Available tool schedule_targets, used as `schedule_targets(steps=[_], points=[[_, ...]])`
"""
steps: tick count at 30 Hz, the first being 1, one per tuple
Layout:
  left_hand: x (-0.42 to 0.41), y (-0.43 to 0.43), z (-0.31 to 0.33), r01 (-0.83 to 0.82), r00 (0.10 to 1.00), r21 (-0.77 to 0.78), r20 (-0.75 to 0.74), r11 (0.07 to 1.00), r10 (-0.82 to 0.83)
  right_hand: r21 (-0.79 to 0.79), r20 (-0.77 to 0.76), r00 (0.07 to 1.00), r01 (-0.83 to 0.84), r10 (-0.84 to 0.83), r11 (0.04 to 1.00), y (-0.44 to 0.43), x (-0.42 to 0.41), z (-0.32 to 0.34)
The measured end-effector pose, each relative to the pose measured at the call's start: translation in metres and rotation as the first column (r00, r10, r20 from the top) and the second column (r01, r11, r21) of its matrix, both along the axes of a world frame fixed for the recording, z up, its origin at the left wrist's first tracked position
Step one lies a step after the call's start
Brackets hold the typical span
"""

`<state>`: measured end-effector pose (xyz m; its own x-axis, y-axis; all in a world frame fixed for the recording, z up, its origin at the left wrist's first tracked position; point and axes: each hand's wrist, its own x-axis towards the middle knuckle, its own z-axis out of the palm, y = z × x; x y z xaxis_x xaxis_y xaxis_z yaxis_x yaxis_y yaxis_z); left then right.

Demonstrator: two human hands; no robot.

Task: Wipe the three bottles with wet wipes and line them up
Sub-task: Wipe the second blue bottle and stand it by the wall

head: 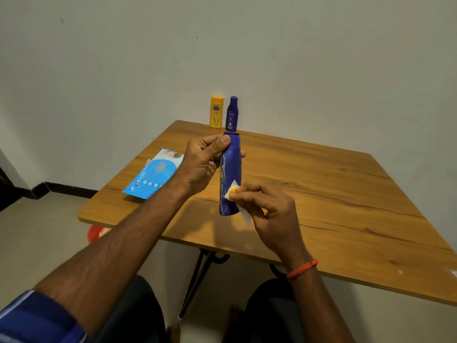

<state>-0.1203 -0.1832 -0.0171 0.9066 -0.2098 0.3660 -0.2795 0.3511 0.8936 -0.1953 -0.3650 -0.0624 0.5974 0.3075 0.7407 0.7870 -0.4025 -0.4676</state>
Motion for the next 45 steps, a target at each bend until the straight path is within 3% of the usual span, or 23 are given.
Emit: schedule_targets(steps=[10, 20, 26, 31, 39, 45], points=[[-0.001, -0.006, -0.001, 0.019, 0.998, -0.068, -0.065, 0.998, -0.023, 0.024, -0.02, 1.0, 0.02, -0.02, 0.999, -0.011, -0.011, -0.02], [-0.003, -0.009, 0.001, 0.072, 0.984, -0.174, -0.148, 0.982, -0.099, 0.071, 0.048, 0.987, 0.147, -0.151, 0.987, 0.003, 0.024, 0.041], [-0.001, -0.008, 0.003, 0.091, 0.986, -0.225, -0.116, 0.97, -0.12, 0.256, -0.164, 0.967, 0.233, -0.195, 0.938, 0.01, 0.035, 0.072], [0.002, -0.004, 0.0, 0.133, 0.979, -0.278, -0.114, 0.951, -0.17, 0.126, -0.116, 0.991, 0.083, -0.068, 0.989, -0.011, 0.024, 0.052], [0.005, 0.0, -0.009, 0.155, 0.962, -0.358, -0.156, 0.921, -0.223, 0.043, -0.126, 0.986, 0.113, -0.107, 0.993, -0.033, -0.007, -0.007], [0.002, -0.006, -0.007, 0.142, 0.961, -0.367, -0.169, 0.919, -0.216, 0.039, -0.095, 0.99, 0.113, -0.109, 0.993, -0.031, -0.002, 0.008]])
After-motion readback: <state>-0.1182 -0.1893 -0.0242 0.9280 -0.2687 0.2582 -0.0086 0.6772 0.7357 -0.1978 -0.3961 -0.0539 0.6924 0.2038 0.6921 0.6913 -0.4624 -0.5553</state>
